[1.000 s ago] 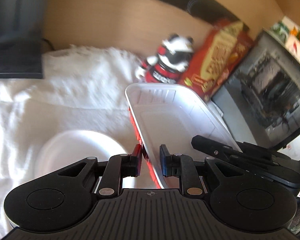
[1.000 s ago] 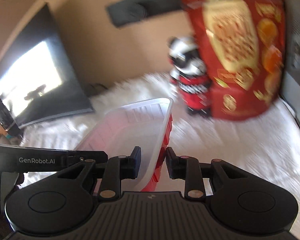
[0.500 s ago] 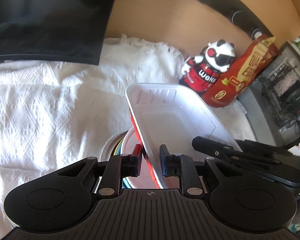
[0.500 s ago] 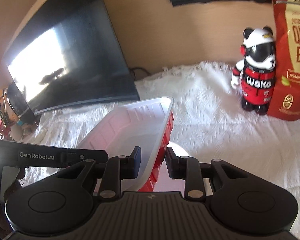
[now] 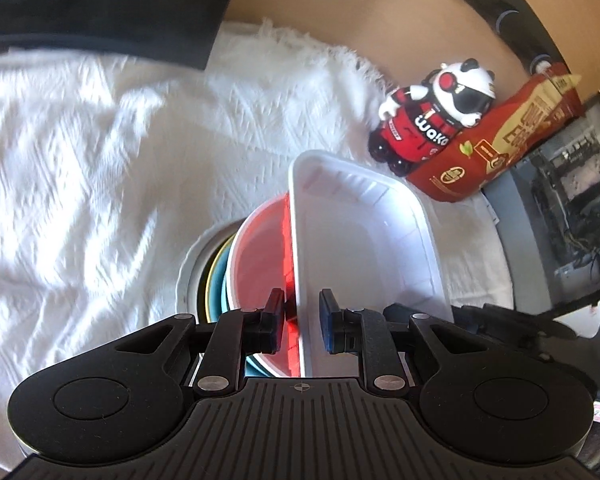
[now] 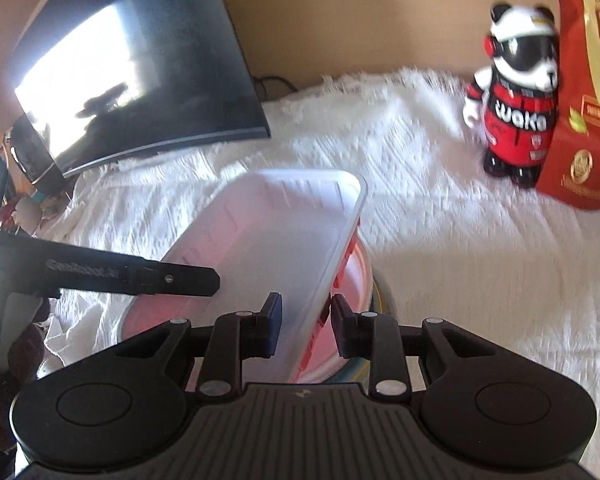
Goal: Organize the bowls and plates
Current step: 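Lift the tray with both grippers and carry it over the bowl stack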
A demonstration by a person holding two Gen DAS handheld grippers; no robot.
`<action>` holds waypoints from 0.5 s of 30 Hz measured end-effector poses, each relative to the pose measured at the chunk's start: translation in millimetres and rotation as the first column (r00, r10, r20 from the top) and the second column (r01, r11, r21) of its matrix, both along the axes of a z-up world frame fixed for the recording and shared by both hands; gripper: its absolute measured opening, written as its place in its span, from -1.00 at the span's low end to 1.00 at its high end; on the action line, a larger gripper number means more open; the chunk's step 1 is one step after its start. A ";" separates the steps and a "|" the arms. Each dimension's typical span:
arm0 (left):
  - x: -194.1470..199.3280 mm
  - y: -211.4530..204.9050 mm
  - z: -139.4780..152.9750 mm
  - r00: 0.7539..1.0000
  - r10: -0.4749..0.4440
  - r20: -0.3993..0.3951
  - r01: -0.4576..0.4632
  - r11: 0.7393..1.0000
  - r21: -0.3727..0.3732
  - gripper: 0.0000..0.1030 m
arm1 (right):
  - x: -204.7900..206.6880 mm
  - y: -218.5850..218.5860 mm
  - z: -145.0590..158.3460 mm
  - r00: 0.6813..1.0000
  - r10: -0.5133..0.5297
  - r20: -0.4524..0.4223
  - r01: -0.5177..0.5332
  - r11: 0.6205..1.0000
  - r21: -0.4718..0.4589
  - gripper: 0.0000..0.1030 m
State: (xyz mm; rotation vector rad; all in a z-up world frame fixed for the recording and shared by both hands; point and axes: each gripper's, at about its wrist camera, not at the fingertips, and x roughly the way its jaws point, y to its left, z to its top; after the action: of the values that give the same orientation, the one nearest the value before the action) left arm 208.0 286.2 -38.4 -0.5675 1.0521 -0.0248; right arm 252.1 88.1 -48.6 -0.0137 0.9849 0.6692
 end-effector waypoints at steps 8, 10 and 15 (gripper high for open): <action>1.7 14.4 -2.8 0.996 0.086 -0.012 -0.086 0.996 -0.039 -0.62 | 8.4 -0.9 -4.5 1.000 0.009 -0.002 -0.009 1.000 0.009 -0.46; 2.9 15.1 -0.2 0.996 0.084 -0.004 -0.084 0.996 -0.040 -0.63 | 10.6 0.1 -2.0 1.000 0.007 0.009 -0.007 1.000 0.012 -0.46; 7.6 13.7 1.3 0.998 0.070 0.006 -0.070 0.997 -0.031 -0.63 | 13.9 6.8 4.1 0.999 0.023 0.038 -0.024 1.000 0.016 -0.46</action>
State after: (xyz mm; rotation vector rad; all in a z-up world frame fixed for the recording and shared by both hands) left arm 215.7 299.9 -37.1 -0.6311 1.0259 0.0188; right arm 266.0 94.9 -44.5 -0.0235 0.9438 0.6960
